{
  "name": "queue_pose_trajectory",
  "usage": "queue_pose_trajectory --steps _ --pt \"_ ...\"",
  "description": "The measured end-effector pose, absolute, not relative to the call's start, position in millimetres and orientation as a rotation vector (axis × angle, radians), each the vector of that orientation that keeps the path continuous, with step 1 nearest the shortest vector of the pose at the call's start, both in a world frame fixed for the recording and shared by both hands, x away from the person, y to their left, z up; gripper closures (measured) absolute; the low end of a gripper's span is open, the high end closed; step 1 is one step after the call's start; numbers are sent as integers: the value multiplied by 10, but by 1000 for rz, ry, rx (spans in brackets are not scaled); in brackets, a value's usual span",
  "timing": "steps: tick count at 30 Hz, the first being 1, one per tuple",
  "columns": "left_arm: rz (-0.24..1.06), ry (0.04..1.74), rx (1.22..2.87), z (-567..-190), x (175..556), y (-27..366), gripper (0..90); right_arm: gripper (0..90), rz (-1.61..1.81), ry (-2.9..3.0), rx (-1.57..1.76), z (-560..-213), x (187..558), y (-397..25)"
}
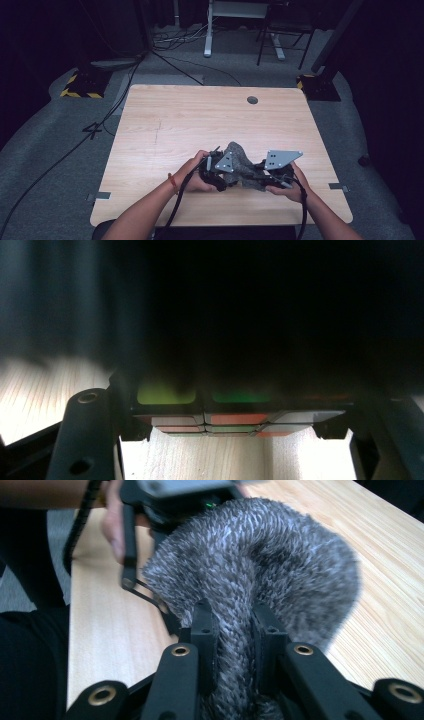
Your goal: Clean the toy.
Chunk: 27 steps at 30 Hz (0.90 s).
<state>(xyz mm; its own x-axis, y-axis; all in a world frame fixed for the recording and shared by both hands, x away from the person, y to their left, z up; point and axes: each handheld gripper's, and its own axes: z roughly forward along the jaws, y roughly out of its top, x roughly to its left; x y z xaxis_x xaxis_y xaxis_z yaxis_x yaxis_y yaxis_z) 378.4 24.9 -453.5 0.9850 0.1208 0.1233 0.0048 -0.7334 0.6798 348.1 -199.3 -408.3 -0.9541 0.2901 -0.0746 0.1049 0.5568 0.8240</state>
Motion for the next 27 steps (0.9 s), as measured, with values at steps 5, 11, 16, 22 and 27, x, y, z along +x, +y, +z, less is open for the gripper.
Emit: queue_pose_trajectory --steps 5,11,16,22,27 --pt "207 94 2400 -4555 3778 231 339 761 1337 2610 321 -4112 3467 -1841" --pt "219 102 2408 -4548 3783 250 339 762 1290 2610 341 -4135 3492 -1870" --pt "214 127 2379 -4516 3811 331 339 763 1281 2586 407 -4143 3555 -2030" --pt "211 129 2345 -4464 3806 374 339 764 1243 2559 491 -4182 3655 -2180" --pt "210 124 2334 -4446 3806 396 339 764 1244 2566 501 -4221 3665 -2201"
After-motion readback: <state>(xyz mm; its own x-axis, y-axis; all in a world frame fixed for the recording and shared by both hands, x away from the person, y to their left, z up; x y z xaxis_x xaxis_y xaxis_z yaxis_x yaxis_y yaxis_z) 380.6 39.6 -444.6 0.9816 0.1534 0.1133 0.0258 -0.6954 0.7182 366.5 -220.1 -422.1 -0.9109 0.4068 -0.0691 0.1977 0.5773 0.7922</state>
